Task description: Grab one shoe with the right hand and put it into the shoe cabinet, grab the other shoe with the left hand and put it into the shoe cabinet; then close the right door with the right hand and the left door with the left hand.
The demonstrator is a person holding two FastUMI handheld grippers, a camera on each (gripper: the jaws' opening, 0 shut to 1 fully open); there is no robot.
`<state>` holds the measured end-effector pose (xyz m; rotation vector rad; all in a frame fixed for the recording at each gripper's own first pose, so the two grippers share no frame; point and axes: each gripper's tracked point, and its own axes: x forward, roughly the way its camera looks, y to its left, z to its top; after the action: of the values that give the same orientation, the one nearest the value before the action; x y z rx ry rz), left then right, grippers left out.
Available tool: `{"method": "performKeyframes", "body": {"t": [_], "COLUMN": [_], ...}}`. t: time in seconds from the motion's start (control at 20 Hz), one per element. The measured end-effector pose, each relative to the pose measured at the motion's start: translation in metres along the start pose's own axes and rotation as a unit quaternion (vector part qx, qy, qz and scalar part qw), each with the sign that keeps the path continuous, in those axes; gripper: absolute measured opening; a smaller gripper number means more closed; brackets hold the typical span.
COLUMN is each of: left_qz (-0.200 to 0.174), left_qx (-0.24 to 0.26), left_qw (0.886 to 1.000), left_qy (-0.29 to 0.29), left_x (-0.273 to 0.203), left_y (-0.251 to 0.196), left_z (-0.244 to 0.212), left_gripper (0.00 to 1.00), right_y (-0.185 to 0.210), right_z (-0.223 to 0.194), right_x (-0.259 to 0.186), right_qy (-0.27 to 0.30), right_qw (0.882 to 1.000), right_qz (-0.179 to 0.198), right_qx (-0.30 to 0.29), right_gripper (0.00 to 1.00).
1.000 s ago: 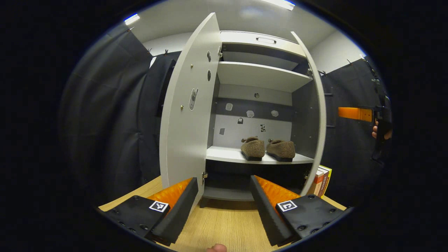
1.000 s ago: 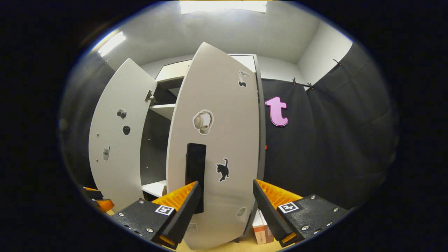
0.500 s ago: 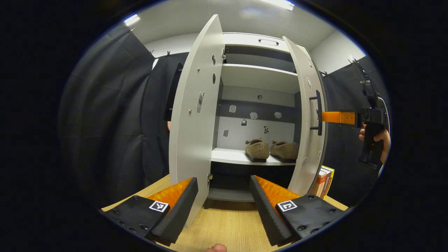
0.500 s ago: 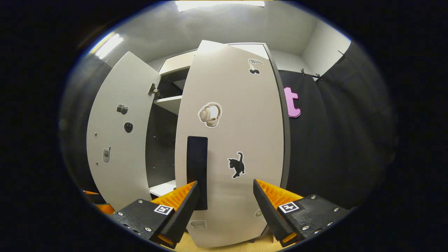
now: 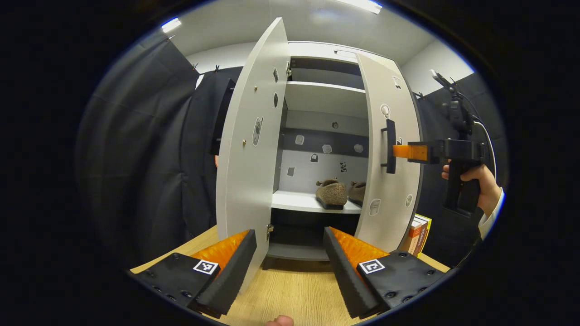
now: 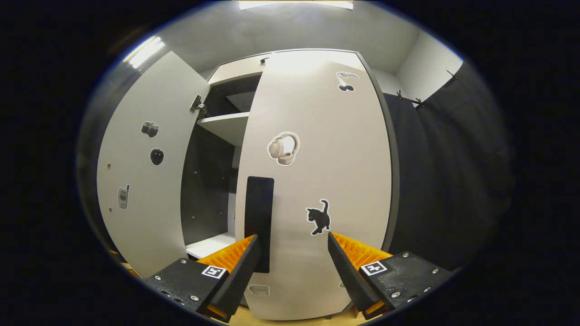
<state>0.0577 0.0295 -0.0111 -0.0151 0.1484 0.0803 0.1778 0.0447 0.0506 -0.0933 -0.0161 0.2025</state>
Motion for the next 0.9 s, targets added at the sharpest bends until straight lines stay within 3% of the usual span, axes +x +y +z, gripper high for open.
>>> {"method": "performKeyframes", "body": {"t": [0.55, 0.65, 0.7, 0.75, 0.9], "left_qz": [-0.006, -0.004, -0.001, 0.001, 0.016], "left_qx": [-0.001, -0.002, -0.003, -0.004, -0.006], "left_qw": [1.000, 1.000, 1.000, 1.000, 1.000], "left_qy": [0.004, 0.002, 0.000, -0.002, -0.002], "left_x": [-0.004, -0.005, -0.005, -0.004, -0.005], "left_y": [-0.003, -0.001, 0.001, 0.003, 0.014], "left_z": [0.001, 0.004, 0.005, 0.006, 0.007], "left_gripper": [0.97, 0.97, 0.97, 0.97, 0.97], "right_y": [-0.001, -0.005, -0.007, -0.010, -0.021], "right_z": [-0.008, -0.008, -0.004, 0.000, 0.007], "right_x": [0.015, 0.010, 0.005, 0.000, -0.029], "right_qy": [0.012, 0.020, 0.019, 0.015, 0.006], "right_qw": [1.000, 0.999, 0.999, 0.999, 0.999], "right_qz": [-0.012, -0.020, -0.020, -0.021, -0.027], "right_qx": [0.022, 0.030, 0.037, 0.044, 0.043], "right_gripper": [0.91, 0.92, 0.98, 0.93, 0.94]}}
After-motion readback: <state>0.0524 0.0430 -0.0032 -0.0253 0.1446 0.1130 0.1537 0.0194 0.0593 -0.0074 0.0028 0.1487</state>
